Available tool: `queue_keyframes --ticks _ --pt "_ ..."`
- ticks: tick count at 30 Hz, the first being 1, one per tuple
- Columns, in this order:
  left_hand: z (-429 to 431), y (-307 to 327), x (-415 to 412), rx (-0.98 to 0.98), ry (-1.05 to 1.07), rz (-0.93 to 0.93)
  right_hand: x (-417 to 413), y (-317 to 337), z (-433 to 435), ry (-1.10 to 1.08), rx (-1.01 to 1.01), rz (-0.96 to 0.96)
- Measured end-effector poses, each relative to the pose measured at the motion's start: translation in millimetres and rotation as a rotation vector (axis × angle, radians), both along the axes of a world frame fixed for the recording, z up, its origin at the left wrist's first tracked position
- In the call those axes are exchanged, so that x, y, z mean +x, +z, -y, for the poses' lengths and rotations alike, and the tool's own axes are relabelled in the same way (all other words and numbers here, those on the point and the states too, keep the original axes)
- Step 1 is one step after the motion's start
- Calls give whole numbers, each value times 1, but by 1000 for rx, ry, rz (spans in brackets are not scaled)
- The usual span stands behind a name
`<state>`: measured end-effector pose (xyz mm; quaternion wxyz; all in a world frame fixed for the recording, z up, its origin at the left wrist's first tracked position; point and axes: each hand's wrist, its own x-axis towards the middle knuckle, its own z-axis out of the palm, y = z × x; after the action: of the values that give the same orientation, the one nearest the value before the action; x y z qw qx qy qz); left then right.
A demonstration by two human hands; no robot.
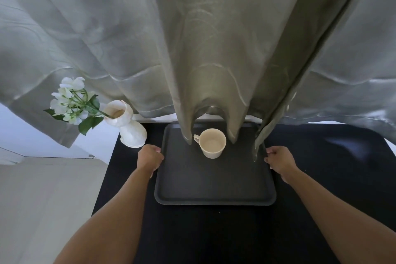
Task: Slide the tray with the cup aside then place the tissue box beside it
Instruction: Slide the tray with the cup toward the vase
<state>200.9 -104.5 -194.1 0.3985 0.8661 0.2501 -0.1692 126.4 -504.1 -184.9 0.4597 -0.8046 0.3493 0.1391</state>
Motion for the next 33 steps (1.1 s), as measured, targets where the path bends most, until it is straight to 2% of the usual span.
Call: queue_keyframes --ticks 15,33 --pt "10 1 19 63 -95 51 9 -4 0 4 0 4" --pt "12 10 14 90 -84 40 9 3 -4 46 -38 -19"
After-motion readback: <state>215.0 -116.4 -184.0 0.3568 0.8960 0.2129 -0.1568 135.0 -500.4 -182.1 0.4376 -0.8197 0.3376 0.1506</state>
